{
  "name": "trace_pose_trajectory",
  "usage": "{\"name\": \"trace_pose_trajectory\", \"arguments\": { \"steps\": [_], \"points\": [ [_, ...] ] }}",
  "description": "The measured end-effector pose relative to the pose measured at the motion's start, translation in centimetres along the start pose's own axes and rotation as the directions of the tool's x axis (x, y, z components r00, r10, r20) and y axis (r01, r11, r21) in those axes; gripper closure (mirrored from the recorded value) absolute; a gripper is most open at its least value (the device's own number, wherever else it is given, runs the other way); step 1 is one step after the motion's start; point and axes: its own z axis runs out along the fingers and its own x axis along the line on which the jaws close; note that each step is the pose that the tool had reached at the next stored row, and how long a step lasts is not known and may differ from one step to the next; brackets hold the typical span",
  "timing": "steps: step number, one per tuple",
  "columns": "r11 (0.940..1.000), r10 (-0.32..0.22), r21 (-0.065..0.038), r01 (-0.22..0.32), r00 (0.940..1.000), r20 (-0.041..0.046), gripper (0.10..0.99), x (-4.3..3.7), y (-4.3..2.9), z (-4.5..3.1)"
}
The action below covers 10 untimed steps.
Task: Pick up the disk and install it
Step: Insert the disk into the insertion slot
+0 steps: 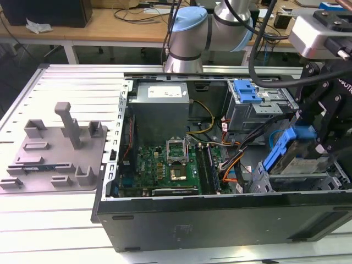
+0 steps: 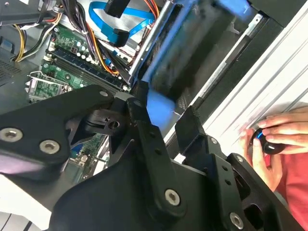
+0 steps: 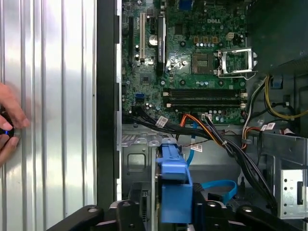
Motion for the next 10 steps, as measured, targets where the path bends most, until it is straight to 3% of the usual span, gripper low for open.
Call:
{"name": "trace_pose_trajectory", "arguments": {
  "steps": [10],
  "points": [
    [1.0, -0.002, 0.0, 0.002, 1.0, -0.0019, 0.576, -0.09, 0.09, 0.04]
  ]
}}
